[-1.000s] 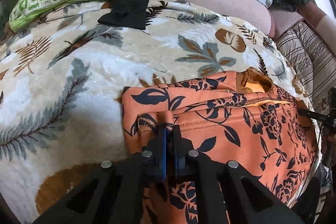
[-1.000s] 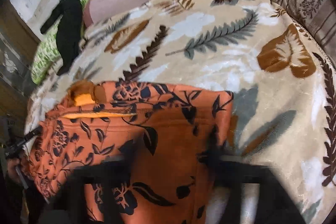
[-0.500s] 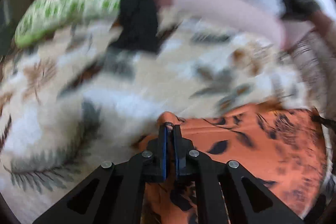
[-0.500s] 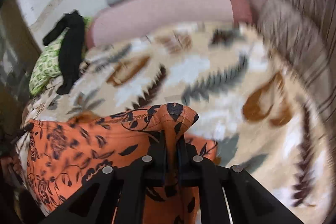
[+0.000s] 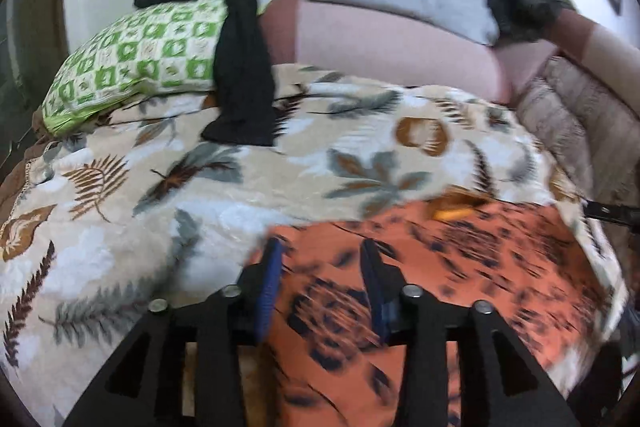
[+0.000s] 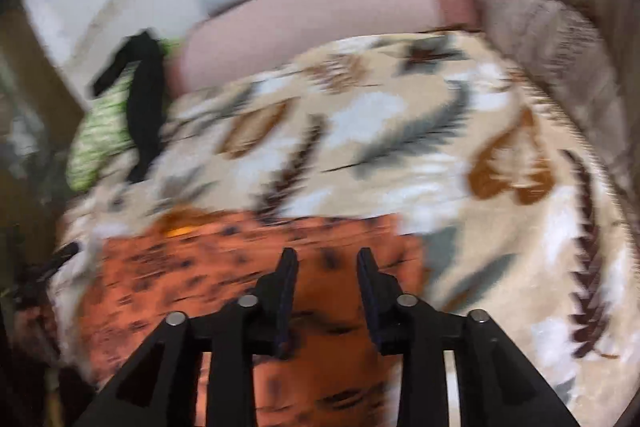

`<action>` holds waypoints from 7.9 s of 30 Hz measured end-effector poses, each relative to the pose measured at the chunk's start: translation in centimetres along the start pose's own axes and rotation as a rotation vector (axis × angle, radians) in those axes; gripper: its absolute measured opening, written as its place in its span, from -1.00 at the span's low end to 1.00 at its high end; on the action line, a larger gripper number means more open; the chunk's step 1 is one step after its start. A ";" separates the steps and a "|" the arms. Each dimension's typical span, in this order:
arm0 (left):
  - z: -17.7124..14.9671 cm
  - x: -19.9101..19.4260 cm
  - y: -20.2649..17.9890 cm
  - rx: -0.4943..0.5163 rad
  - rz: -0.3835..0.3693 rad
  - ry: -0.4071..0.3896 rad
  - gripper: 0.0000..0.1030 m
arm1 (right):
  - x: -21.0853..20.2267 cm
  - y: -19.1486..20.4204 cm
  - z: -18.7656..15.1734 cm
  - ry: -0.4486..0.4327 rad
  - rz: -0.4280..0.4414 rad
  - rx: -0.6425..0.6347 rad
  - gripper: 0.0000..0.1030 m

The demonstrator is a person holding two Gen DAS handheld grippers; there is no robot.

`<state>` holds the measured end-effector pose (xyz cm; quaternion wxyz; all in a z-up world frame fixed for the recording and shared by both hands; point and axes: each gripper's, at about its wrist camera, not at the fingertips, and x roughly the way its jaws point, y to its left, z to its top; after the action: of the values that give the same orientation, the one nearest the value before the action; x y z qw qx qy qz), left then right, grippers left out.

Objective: Fold small clothes

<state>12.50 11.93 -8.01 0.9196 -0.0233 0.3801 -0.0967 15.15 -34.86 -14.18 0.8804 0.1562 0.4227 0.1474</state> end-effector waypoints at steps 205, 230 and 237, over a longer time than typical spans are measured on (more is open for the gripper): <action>-5.2 1.5 3.2 -0.311 0.083 0.130 0.36 | 3.2 -7.7 -4.3 -0.009 0.140 0.600 0.22; -11.1 0.7 -2.9 -0.160 -0.004 0.239 0.54 | -4.4 -2.1 -21.8 -0.010 0.286 0.847 0.45; -9.5 -3.7 -2.8 -0.176 -0.012 0.099 0.53 | -4.0 0.0 -19.3 -0.036 0.281 0.753 0.45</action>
<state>2.82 10.21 -11.81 0.8934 -0.1014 0.4320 -0.0693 -2.50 -33.48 -22.84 0.7403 0.5266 0.4060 0.0986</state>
